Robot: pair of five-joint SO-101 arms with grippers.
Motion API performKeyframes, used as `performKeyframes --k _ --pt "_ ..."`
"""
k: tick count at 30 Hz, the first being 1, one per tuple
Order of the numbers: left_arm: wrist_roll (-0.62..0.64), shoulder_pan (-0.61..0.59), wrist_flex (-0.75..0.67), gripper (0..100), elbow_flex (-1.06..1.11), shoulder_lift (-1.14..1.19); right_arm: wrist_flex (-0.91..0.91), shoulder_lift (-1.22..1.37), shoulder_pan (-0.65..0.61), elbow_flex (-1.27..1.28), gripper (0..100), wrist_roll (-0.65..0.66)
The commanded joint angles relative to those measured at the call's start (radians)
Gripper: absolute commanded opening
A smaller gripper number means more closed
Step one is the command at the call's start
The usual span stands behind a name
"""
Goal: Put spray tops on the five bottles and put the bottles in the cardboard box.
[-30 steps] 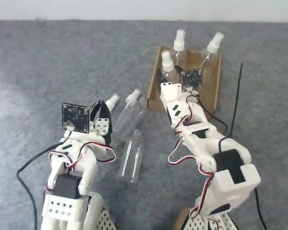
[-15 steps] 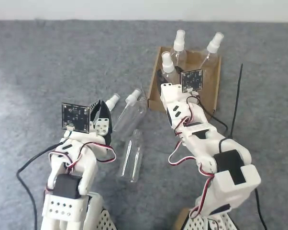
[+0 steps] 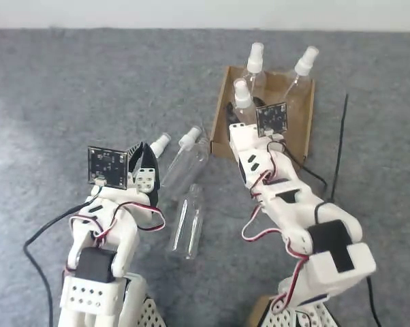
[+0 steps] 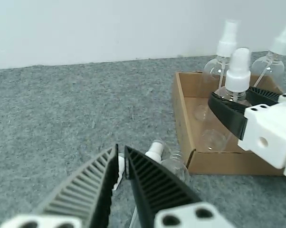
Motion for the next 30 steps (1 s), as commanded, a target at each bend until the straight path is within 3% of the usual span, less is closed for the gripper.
performKeyframes --k 1,10,30 --pt "-0.002 -0.006 -0.034 2 -0.008 -0.014 0.004 -0.084 0.016 0.025 10.6 0.018" --pt "-0.002 -0.003 -0.032 2 -0.008 -0.014 0.007 -0.09 0.01 0.032 21.0 0.018" --pt "-0.002 -0.002 -0.032 2 -0.008 -0.014 0.005 -0.101 0.01 0.026 21.4 0.023"
